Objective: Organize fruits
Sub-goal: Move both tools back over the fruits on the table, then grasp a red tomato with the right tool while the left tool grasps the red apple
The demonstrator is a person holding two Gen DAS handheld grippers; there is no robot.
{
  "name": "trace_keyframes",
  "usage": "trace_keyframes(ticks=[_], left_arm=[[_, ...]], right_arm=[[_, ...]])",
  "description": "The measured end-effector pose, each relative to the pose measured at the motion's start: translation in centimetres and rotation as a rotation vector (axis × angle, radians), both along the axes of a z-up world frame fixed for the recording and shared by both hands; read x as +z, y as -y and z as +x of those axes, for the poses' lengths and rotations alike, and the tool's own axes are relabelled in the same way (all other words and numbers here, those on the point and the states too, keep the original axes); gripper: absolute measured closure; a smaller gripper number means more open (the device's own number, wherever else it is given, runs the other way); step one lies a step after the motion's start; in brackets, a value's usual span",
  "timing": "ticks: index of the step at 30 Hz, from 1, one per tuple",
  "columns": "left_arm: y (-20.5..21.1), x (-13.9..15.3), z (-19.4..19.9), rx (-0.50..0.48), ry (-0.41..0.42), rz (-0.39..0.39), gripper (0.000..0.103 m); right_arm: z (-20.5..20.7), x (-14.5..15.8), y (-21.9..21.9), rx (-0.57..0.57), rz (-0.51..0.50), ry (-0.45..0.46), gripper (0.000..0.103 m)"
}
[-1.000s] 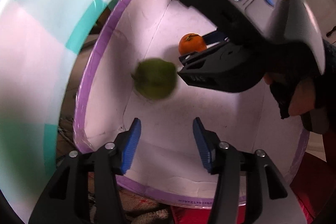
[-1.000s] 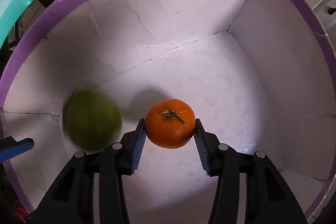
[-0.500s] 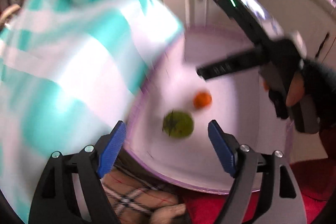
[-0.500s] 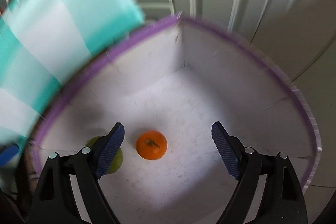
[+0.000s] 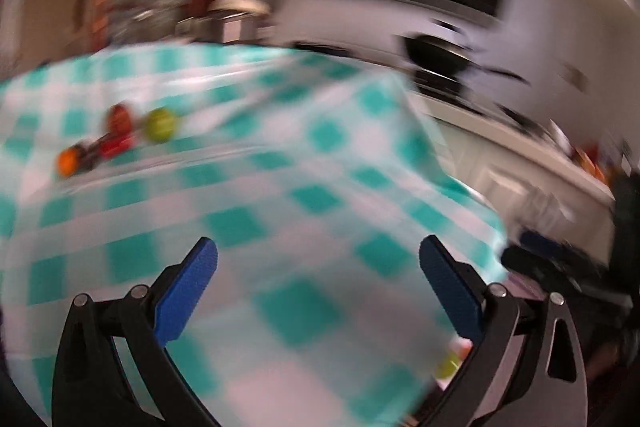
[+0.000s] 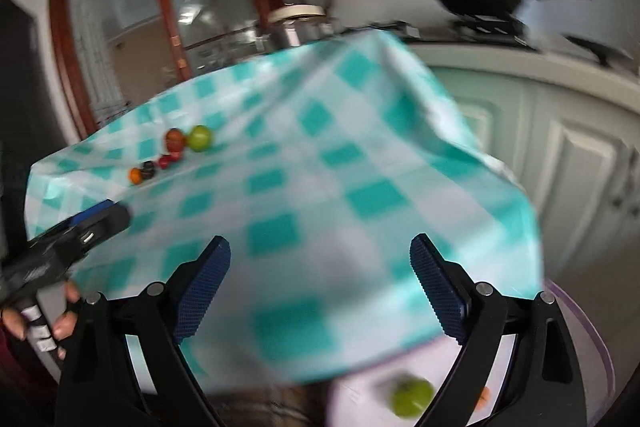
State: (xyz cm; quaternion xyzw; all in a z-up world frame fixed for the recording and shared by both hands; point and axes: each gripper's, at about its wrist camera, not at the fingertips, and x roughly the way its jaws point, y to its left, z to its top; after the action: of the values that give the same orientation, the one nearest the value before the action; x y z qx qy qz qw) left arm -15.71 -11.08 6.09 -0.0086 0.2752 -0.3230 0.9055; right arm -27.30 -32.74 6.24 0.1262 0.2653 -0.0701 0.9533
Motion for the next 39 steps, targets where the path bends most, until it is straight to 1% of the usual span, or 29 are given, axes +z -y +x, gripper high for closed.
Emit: trace_keyframes(ticks=[2,3,4,5,6,7,8,9,10,11,12,13,16,18,19,20,21,22,24,25,28,31,37,39], left_arm=[[-3.0,-0.2,4.2,0.124,-0.047,0.007,0.002],[-4.5,-0.5,5.9,0.186,-0.07,0.014,0.002],[-5.7,-0.9,7.7,0.246,-0.095,0.018,0.002],[-7.6,-1.3,10.0,0.34,-0.14,0.013,0.002],[-8.7,-1.7,11.2,0.394,-0.167,0.005,0.002],[-10.5,-2.0,13.2,0.484,-0.218,-0.019,0.002],[-11.6,-2.2,14.6,0.535,-0.248,-0.037,0.002],[-12.9,-2.4,16.1,0.608,-0.281,-0.053,0.002],[-13.7,-2.6,17.0,0.653,-0.296,-0.061,0.002],[-14.6,-2.7,18.6,0.711,-0.305,-0.069,0.002],[-14.9,-2.8,19.6,0.737,-0.301,-0.067,0.002],[-15.2,-2.8,20.4,0.755,-0.296,-0.059,0.002],[-15.8,-3.0,22.9,0.801,-0.269,-0.035,0.002],[-16.6,-3.4,24.1,0.814,-0.278,-0.037,0.002],[-16.8,-3.5,24.6,0.814,-0.295,-0.041,0.002],[-17.3,-3.7,24.7,0.817,-0.32,-0.063,0.002],[-17.8,-3.8,24.6,0.827,-0.331,-0.075,0.002],[-18.1,-3.9,24.2,0.842,-0.335,-0.071,0.002],[-18.1,-4.1,24.1,0.831,-0.317,-0.064,0.002],[-18.0,-4.0,23.9,0.828,-0.304,-0.055,0.002],[-17.2,-3.9,23.9,0.811,-0.273,-0.03,0.002],[-17.0,-3.9,23.8,0.808,-0.261,-0.024,0.002],[-18.0,-4.4,23.7,0.833,-0.295,-0.084,0.002],[-18.1,-4.5,23.8,0.834,-0.3,-0.094,0.002]], right_arm=[[4.0,0.2,-2.1,0.064,0.02,-0.022,0.014],[5.3,0.2,-3.1,0.078,0.018,-0.035,0.014],[6.8,-0.5,-4.4,0.085,0.003,-0.059,0.014],[9.0,-0.8,-5.8,0.1,-0.018,-0.084,0.014],[10.4,-1.5,-7.1,0.123,-0.032,-0.095,0.014],[11.9,-2.0,-7.9,0.145,-0.044,-0.105,0.014],[13.7,-2.4,-9.2,0.163,-0.061,-0.116,0.014],[15.0,-2.8,-9.9,0.179,-0.07,-0.125,0.014],[17.4,-3.3,-10.9,0.214,-0.075,-0.158,0.014],[18.8,-3.5,-11.5,0.23,-0.077,-0.164,0.016],[20.6,-3.5,-12.3,0.238,-0.091,-0.172,0.016],[22.3,-3.6,-13.0,0.243,-0.11,-0.183,0.017],[27.2,-3.6,-15.1,0.279,-0.147,-0.221,0.027],[30.2,-3.8,-16.0,0.309,-0.149,-0.238,0.031],[31.1,-4.0,-16.3,0.317,-0.141,-0.246,0.036],[32.6,-4.3,-16.6,0.326,-0.127,-0.259,0.041],[33.7,-4.5,-16.8,0.332,-0.117,-0.271,0.044],[34.8,-4.7,-16.9,0.335,-0.111,-0.28,0.049],[37.3,-5.2,-17.4,0.343,-0.108,-0.307,0.052],[38.3,-5.4,-17.7,0.349,-0.11,-0.318,0.055],[41.3,-5.9,-18.9,0.382,-0.145,-0.348,0.057],[43.1,-6.0,-19.9,0.406,-0.182,-0.348,0.057],[45.8,-6.1,-21.9,0.45,-0.203,-0.343,0.059],[46.4,-5.9,-22.7,0.454,-0.23,-0.332,0.061]])
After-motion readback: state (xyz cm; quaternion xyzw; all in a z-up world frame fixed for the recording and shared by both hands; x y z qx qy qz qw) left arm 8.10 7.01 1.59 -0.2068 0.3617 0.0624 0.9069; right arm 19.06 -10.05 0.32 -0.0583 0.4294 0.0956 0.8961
